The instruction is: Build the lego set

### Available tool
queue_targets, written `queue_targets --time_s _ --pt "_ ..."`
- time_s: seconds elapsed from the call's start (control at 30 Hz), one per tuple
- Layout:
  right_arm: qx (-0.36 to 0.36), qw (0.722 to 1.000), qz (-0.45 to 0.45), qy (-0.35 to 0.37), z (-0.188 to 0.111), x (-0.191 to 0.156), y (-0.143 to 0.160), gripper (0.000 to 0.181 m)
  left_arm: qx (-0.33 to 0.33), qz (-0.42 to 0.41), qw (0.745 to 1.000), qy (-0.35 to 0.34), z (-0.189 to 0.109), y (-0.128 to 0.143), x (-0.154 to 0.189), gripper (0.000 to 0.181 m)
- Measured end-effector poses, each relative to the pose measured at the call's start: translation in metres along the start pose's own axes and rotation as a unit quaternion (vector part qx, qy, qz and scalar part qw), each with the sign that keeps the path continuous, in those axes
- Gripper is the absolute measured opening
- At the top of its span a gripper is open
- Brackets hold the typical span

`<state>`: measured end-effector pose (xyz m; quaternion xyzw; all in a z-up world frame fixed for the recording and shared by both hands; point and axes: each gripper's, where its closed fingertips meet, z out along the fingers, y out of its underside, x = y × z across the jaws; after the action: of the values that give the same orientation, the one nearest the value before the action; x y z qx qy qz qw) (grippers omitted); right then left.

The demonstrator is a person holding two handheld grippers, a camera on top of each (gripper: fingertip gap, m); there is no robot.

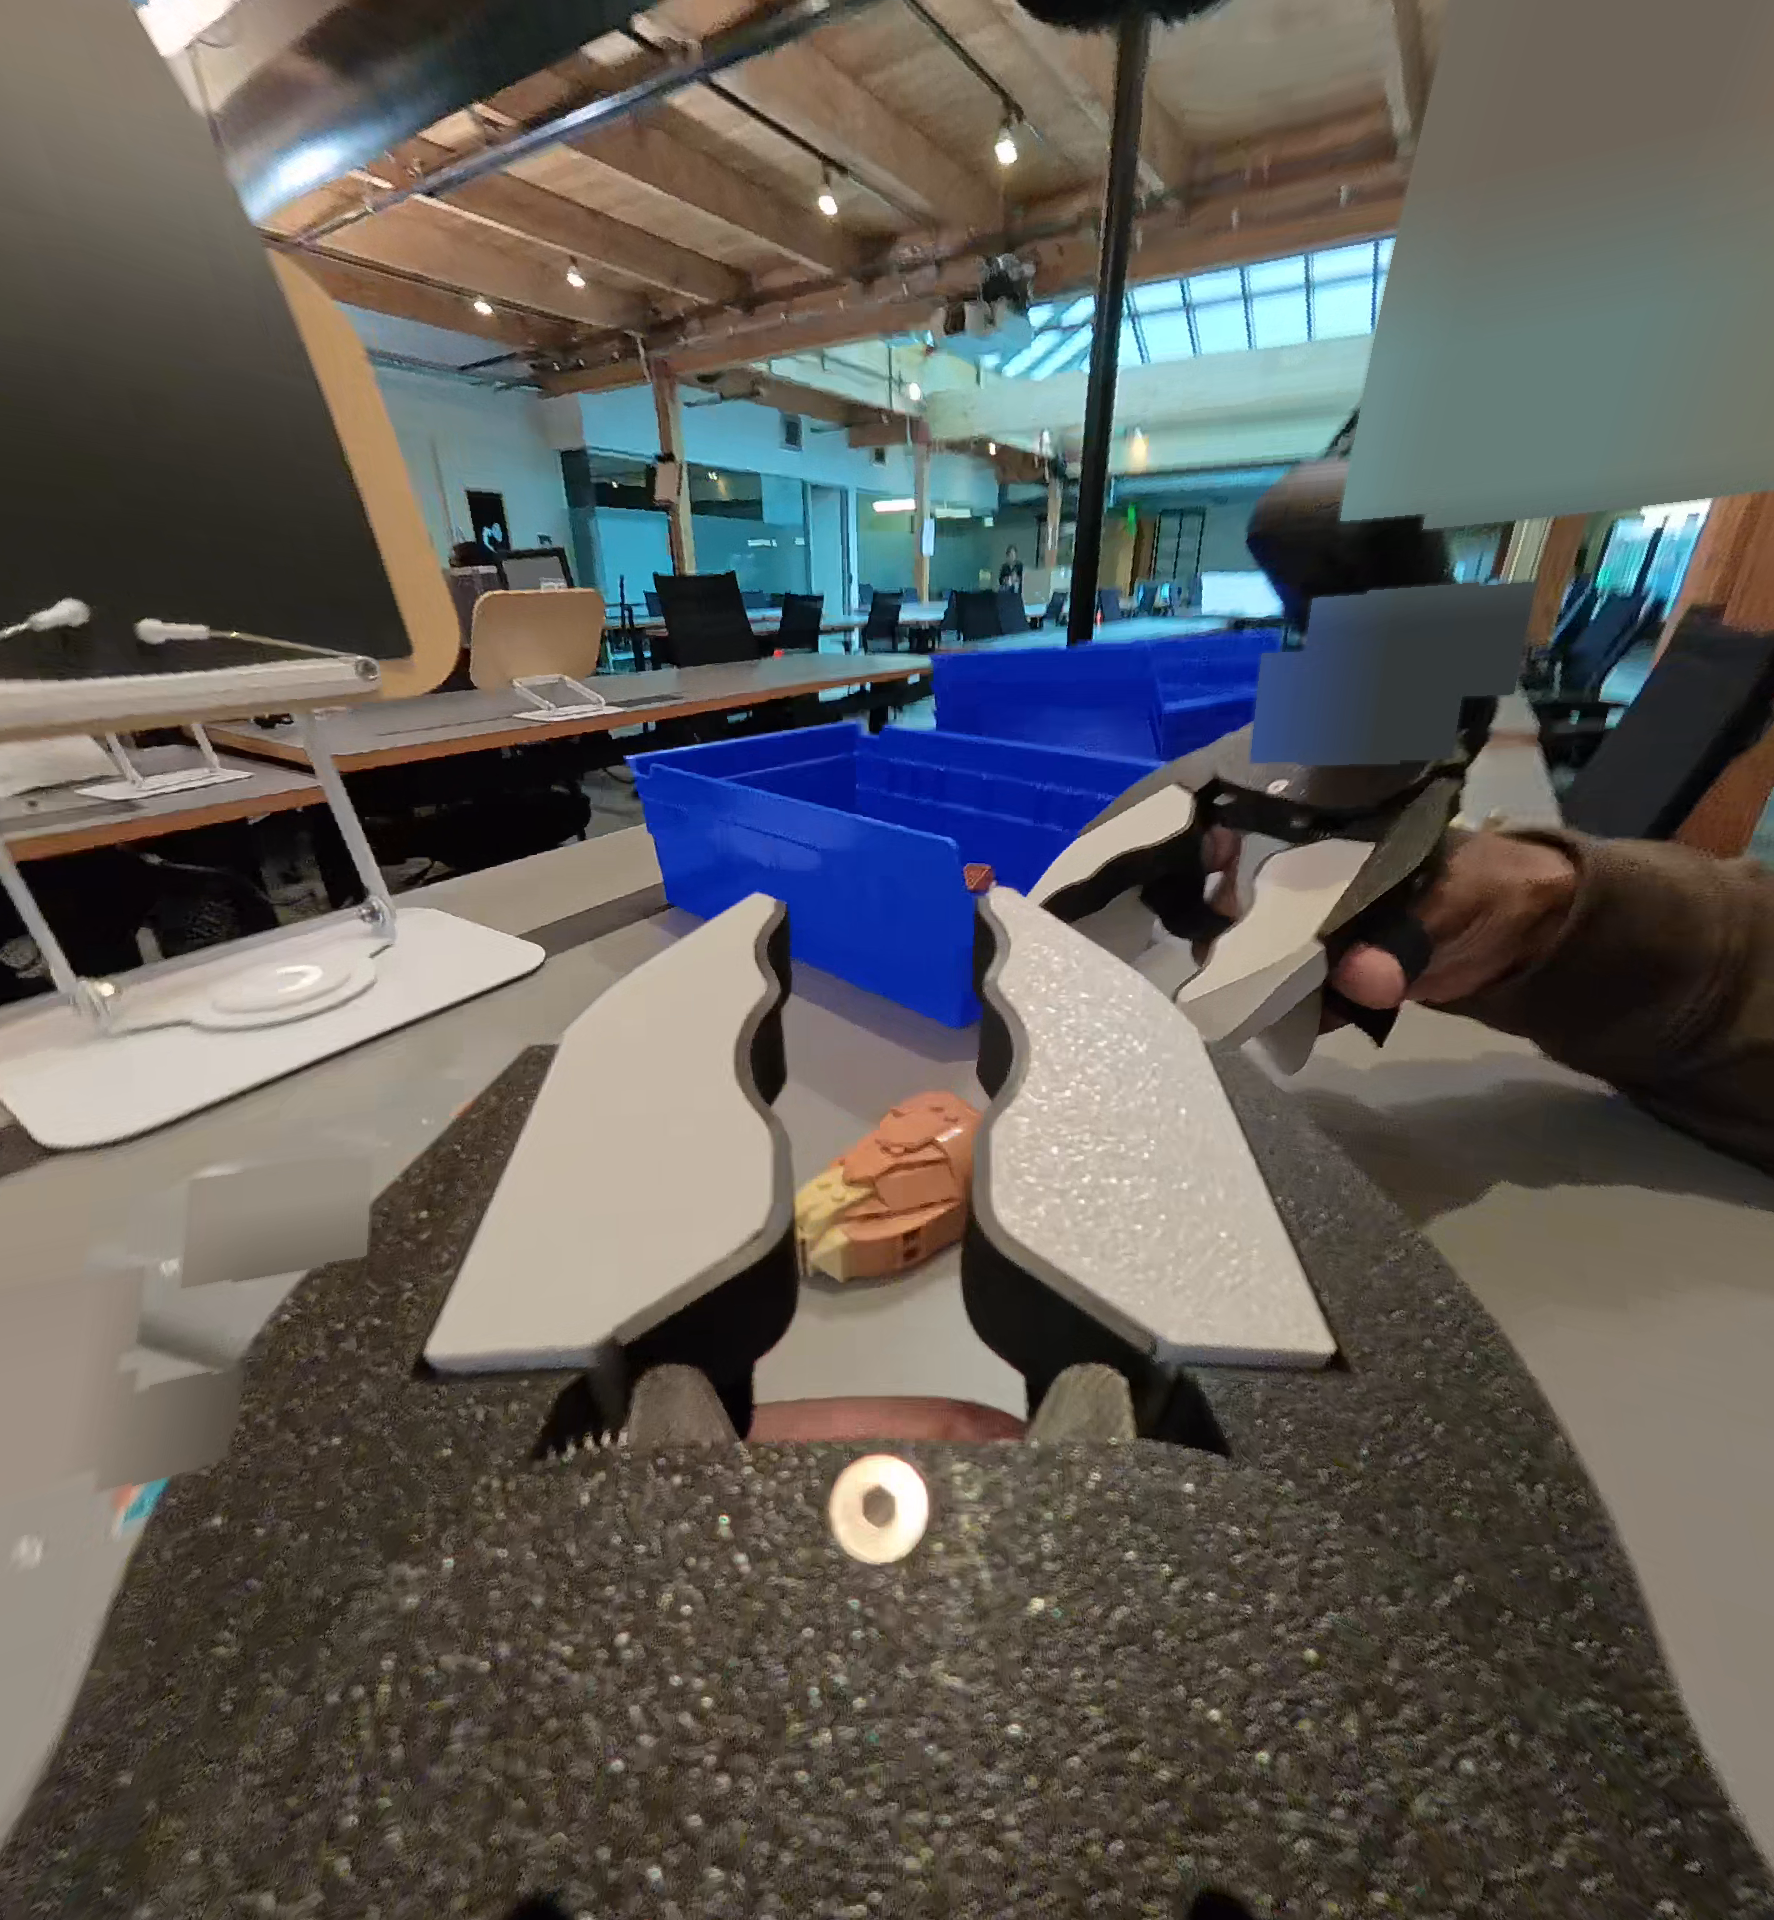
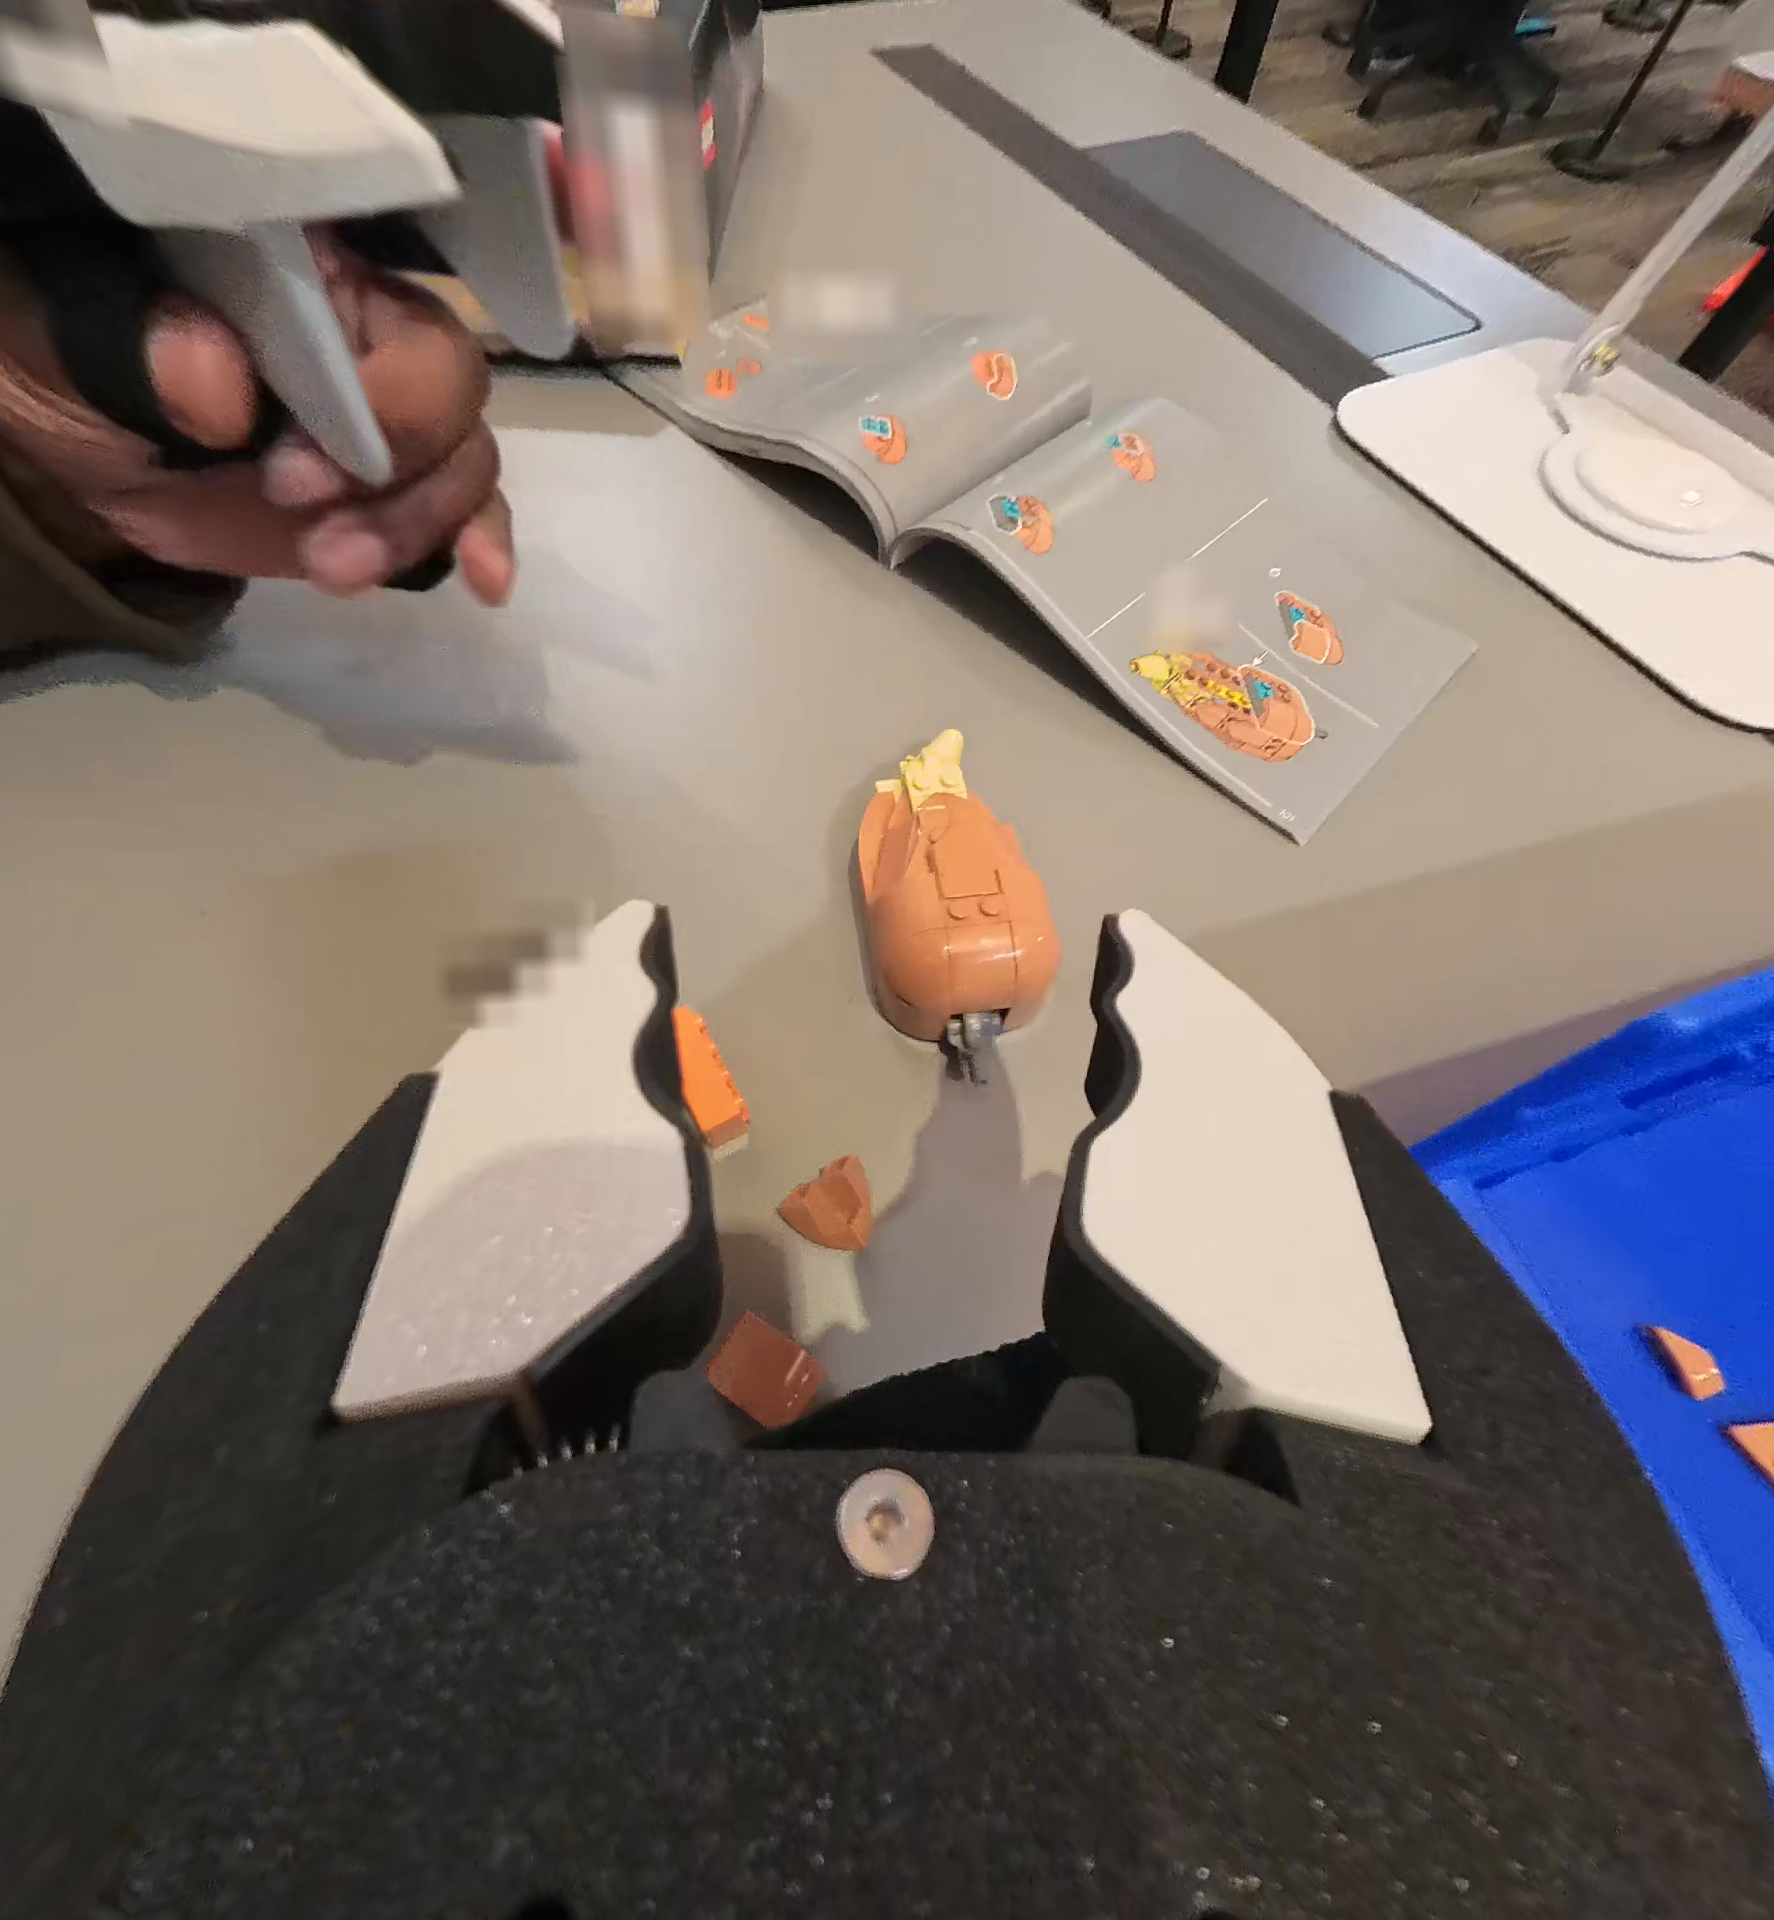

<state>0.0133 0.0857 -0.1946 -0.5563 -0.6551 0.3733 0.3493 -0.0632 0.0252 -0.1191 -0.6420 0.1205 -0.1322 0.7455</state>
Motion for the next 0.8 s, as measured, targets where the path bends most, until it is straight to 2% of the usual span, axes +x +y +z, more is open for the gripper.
queue_targets --time_s 0.1,0.17,0.33,0.43,0.6,0.8 --pt "0.011 1.000 0.005 0.006 -0.007 0.006 -0.002 0.072 -0.052 0.034 0.998 0.002 0.029 0.009 -0.005 0.041" --pt "0.011 1.000 0.010 0.008 -0.007 0.009 -0.001 0.071 -0.072 0.019 0.997 0.032 0.043 0.017 -0.002 0.048" --pt "0.004 1.000 0.014 0.013 -0.001 0.013 0.003 0.070 -0.094 -0.021 0.993 0.069 0.049 0.039 0.001 0.072" --pt "0.003 1.000 0.015 0.026 0.003 0.019 0.002 0.070 -0.094 -0.038 0.993 0.063 0.044 0.042 -0.003 0.072" --pt "0.006 0.999 0.018 0.043 0.005 0.029 0.002 0.066 -0.052 -0.049 0.995 0.067 0.038 0.032 -0.002 0.066" --pt "-0.001 0.999 0.006 0.033 0.006 0.030 0.008 0.059 -0.067 -0.051 0.993 0.085 0.037 0.039 0.004 0.063"
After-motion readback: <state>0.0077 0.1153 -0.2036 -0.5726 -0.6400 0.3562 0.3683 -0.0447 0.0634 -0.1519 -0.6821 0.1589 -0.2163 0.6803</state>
